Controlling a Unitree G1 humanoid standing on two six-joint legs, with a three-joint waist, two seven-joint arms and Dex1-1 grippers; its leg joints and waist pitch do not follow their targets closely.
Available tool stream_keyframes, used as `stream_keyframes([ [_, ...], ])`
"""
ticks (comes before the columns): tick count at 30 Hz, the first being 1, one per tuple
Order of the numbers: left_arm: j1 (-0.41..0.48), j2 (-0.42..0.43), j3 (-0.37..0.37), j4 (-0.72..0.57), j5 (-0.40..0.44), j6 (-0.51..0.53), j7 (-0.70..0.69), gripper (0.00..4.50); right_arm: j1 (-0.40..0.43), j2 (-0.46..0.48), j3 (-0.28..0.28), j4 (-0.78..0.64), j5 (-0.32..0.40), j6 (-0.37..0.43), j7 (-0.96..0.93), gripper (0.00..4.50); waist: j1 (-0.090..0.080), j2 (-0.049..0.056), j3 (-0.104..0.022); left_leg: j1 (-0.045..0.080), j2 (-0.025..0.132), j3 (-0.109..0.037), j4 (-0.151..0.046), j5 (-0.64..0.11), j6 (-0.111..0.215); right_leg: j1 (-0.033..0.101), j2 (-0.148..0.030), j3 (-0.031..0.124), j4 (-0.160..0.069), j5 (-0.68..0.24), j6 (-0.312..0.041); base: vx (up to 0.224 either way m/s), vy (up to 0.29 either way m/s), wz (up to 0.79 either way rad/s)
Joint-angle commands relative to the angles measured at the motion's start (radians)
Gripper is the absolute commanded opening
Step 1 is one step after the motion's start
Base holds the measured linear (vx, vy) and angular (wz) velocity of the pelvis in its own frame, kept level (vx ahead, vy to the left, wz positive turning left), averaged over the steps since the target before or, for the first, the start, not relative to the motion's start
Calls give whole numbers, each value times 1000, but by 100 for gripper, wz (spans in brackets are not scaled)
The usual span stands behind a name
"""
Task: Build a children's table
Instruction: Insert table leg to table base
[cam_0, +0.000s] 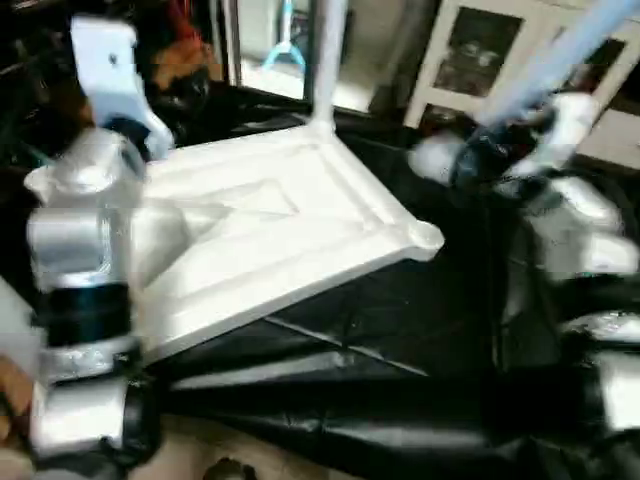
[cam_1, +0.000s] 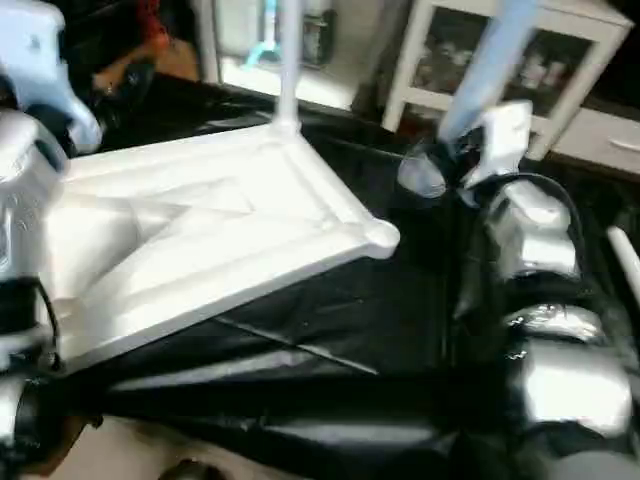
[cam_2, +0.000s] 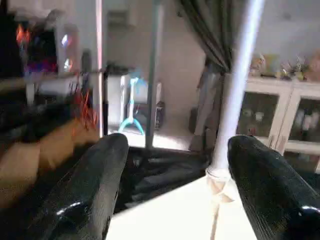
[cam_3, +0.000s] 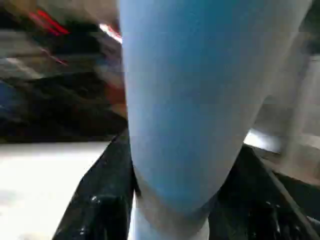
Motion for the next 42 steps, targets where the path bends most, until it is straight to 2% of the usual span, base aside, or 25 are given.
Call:
stream_keyframes([
  [1,-52,-18,-26,-11,-23,-19,20,356,42,26,18,-125,109,89,62,184,11,2,-103,49,42,-17,-51,88,132,53,-56,32,-47,353,-347,0,0,0],
  [3,-99,-34,-51,-5,-11,-38,22,356,79,39,103,-139,6,5,69,184,27,-5,-100,54,43,-18,-53,112,103,46,-55,28,-49,309,-324,0,0,0],
  [4,-109,-37,-58,-4,-8,-42,21,356,86,40,123,-138,-21,-17,69,184,32,-2,-100,54,43,-18,-53,113,91,44,-58,28,-49,294,-319,0,0,0],
  [5,-147,-49,-78,-8,3,-37,9,356,99,61,145,-123,-99,-83,48,184,36,-5,-96,54,41,-16,-56,94,65,43,-59,29,-54,256,-306,0,0,0],
  [6,-155,-51,-82,-8,5,-36,6,356,100,66,147,-118,-111,-96,41,184,38,-6,-95,54,40,-15,-57,86,50,41,-59,30,-55,240,-298,0,0,0],
  [8,-181,-60,-101,-15,-6,-24,-12,356,104,87,138,-145,-95,-70,24,184,39,-9,-91,52,37,-16,-65,40,19,47,-62,33,-60,191,-278,0,0,0],
  [9,-198,-63,-134,-27,-6,-14,-40,356,110,107,134,-192,-69,-28,11,184,39,1,-90,52,37,-18,-67,23,8,47,-63,33,-60,177,-270,0,0,0],
  [10,-194,-58,-164,-37,1,-8,-59,356,118,112,135,-242,-42,17,5,184,37,-3,-89,52,37,-19,-69,18,5,48,-62,34,-63,173,-263,0,0,0],
  [11,-165,-50,-192,-47,5,3,-83,356,118,112,121,-284,2,69,0,184,38,1,-90,53,37,-20,-69,22,3,49,-60,35,-61,188,-249,0,0,0],
  [12,-165,-50,-192,-47,5,3,-83,356,118,112,121,-284,2,69,0,184,35,-1,-91,51,37,-21,-70,25,3,50,-60,35,-60,198,-246,0,0,0],
  [14,-110,-41,-205,-54,4,4,-87,356,126,93,93,-322,65,133,-1,184,32,-3,-91,45,32,-19,-70,24,-1,55,-60,36,-61,212,-240,0,0,0],
  [15,-80,-30,-220,-58,14,-2,-93,356,136,73,86,-333,84,149,17,184,32,-4,-92,47,32,-20,-70,22,0,56,-60,36,-62,216,-239,0,0,0],
  [16,-58,-23,-232,-62,21,-12,-101,356,152,50,95,-344,85,152,55,184,33,-7,-93,45,31,-19,-69,22,8,60,-59,36,-63,224,-238,0,0,0],
  [17,-61,-25,-232,-59,23,-15,-102,356,165,41,103,-355,76,153,79,184,35,-5,-94,45,31,-18,-67,33,8,59,-59,37,-62,239,-235,0,0,0],
  [18,-65,-26,-232,-57,23,-14,-102,356,170,39,106,-360,73,154,86,184,36,-9,-96,44,30,-17,-66,46,12,58,-57,35,-61,244,-235,0,0,0],
  [19,-89,-33,-230,-43,25,-16,-97,356,184,36,113,-376,65,161,99,184,35,-7,-96,45,31,-18,-66,48,12,56,-57,35,-61,245,-236,0,0,0],
  [23,-152,-43,-245,6,24,-14,-95,356,196,49,115,-434,84,213,70,184,30,-12,-94,45,32,-20,-69,44,15,56,-58,33,-62,237,-254,0,0,0],
  [24,-154,-39,-260,16,30,-15,-105,356,191,57,113,-446,98,226,62,184,32,2,-94,45,32,-22,-68,41,13,54,-60,34,-60,235,-256,0,0,0],
  [26,-130,-26,-297,26,51,-25,-119,356,184,64,110,-480,143,268,45,184,28,-7,-92,44,32,-22,-70,33,15,58,-58,35,-62,232,-253,0,0,0],
  [28,-108,-23,-315,31,62,-31,-126,356,184,63,108,-497,167,293,46,184,28,-1,-93,45,32,-22,-70,38,19,57,-58,35,-62,236,-249,0,0,0],
  [34,-64,-16,-364,126,124,-60,-119,356,195,65,94,-541,194,347,58,184,26,0,-97,46,32,-23,-70,49,10,57,-57,33,-61,258,-244,0,0,0],
  [38,-35,-43,-395,75,100,-41,-145,356,192,63,87,-565,221,374,25,184,29,-1,-98,47,33,-22,-69,64,10,57,-58,33,-58,291,-260,0,0,0],
  [42,-34,-76,-405,43,81,-30,-159,356,189,64,87,-564,214,374,18,184,34,-3,-96,45,32,-20,-69,63,15,58,-59,34,-59,288,-267,0,0,0],
])
